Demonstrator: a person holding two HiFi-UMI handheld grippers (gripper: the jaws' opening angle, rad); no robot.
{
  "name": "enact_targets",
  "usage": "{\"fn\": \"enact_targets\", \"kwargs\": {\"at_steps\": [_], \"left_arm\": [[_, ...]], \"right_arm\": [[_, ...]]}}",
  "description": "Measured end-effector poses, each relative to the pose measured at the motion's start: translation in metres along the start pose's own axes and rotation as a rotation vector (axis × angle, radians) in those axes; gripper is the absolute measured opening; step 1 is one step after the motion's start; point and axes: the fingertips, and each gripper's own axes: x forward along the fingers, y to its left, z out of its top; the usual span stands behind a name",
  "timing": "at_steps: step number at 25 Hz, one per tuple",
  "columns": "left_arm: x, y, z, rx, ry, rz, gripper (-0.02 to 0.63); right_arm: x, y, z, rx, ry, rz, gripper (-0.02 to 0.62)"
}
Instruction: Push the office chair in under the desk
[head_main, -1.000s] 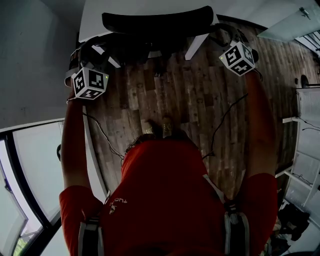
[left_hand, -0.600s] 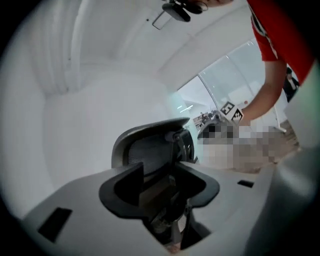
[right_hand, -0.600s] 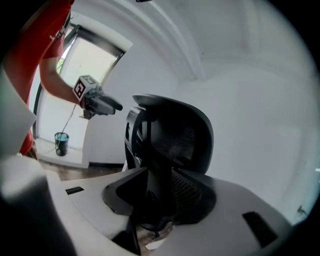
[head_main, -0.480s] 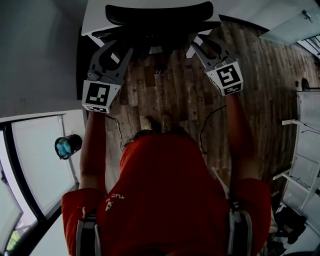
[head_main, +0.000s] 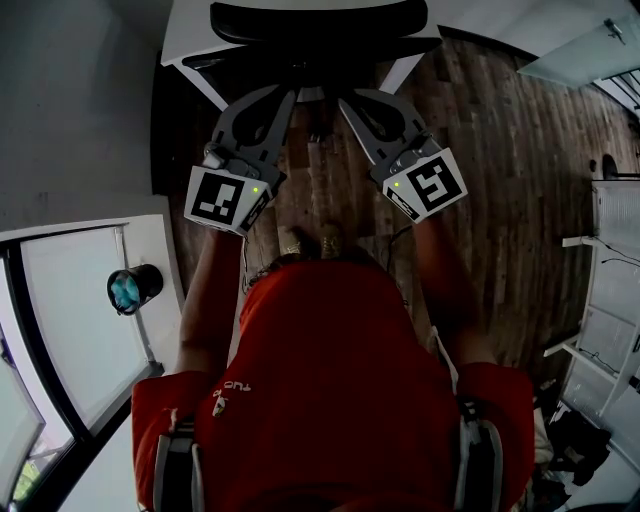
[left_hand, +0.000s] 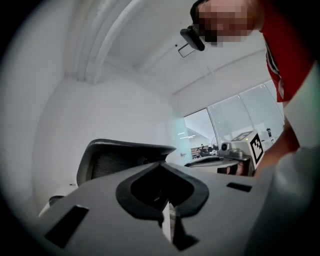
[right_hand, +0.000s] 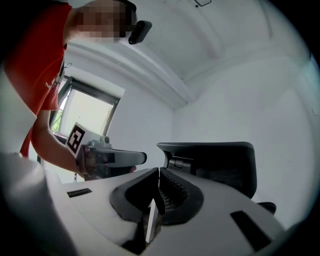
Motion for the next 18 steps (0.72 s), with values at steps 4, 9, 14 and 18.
{"fn": "enact_targets", "kwargs": {"at_steps": [4, 9, 14, 18], "left_arm": [[0.0, -0.009, 0.001, -0.017, -0.004, -0.022, 0.009], [-0.002, -0.015, 0.001, -0.035, -0.018, -0.045, 0.009], [-0.004, -0.016, 0.001, -0.055, -0.023, -0.062, 0.009], [-0.007, -0.017, 0.001, -0.054, -0.026, -0.072, 0.009]], "right_arm": [[0.003, 0.013, 0.008, 0.043, -0.04, -0.001, 0.028], [0.004, 0.02, 0.009, 0.061, -0.07, -0.013, 0.026], [0.004, 0.023, 0.009, 0.066, -0.086, -0.034, 0.025], [0.003, 0.023, 0.009, 0.062, -0.086, -0.049, 0.025]]}}
